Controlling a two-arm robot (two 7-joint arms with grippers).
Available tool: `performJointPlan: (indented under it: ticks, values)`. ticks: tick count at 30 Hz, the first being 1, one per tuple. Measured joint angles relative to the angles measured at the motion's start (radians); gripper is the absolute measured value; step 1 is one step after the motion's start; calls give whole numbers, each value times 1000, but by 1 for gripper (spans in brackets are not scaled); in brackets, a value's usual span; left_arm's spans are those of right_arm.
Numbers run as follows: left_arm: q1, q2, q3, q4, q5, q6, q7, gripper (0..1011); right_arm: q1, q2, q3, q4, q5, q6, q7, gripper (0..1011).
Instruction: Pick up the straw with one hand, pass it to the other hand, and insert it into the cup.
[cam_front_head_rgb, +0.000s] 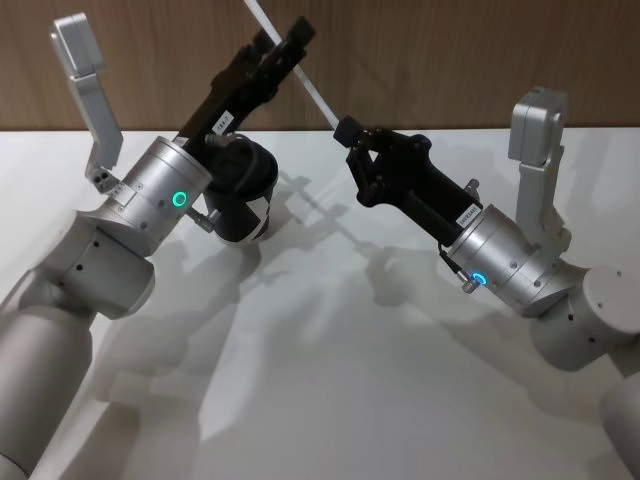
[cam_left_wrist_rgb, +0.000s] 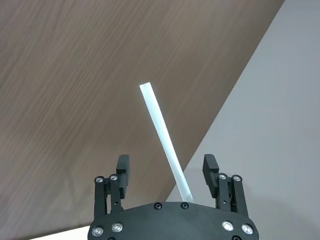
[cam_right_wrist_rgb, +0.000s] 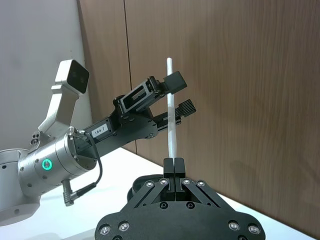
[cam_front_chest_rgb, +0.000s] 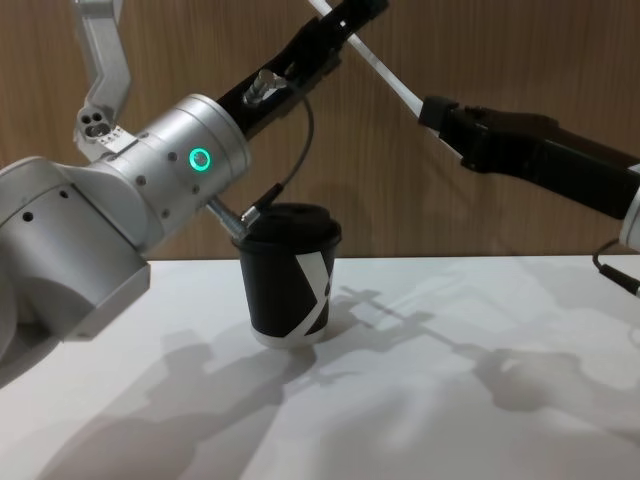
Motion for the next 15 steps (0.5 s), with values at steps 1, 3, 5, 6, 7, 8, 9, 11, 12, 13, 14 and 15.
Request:
performJointPlan:
  ticks: [1, 3, 5, 6, 7, 8, 9, 11, 12, 13, 14, 15]
  values:
    - [-3, -1, 1, 4, 0, 0, -1, 927, 0, 0, 0, 0, 0, 0, 0, 9]
    - [-9, -3, 5, 12, -2, 0, -4, 866, 0, 0, 0, 0, 0, 0, 0, 9]
    - [-13, -4, 8, 16, -2, 0, -6, 832, 0, 0, 0, 0, 0, 0, 0, 9]
    - [-17, -6, 11, 19, -2, 0, -9, 782, 0, 0, 0, 0, 0, 0, 0, 8]
    - [-18, -6, 12, 21, -2, -1, -10, 755, 0, 0, 0, 0, 0, 0, 0, 8]
    - [-20, -7, 14, 23, -2, -4, -12, 728, 0, 0, 0, 0, 0, 0, 0, 9]
    - [-21, -7, 15, 23, -2, -5, -12, 696, 0, 0, 0, 0, 0, 0, 0, 9]
    - [-24, -7, 19, 23, -2, -10, -13, 616, 0, 0, 0, 0, 0, 0, 0, 9]
    - [-24, -7, 20, 23, -2, -12, -14, 596, 0, 0, 0, 0, 0, 0, 0, 9]
    - [-24, -7, 21, 23, -1, -14, -14, 585, 0, 0, 0, 0, 0, 0, 0, 9]
    - [-24, -7, 22, 23, -1, -16, -14, 556, 0, 0, 0, 0, 0, 0, 0, 9]
    - [-24, -7, 23, 23, -1, -17, -14, 515, 0, 0, 0, 0, 0, 0, 0, 9]
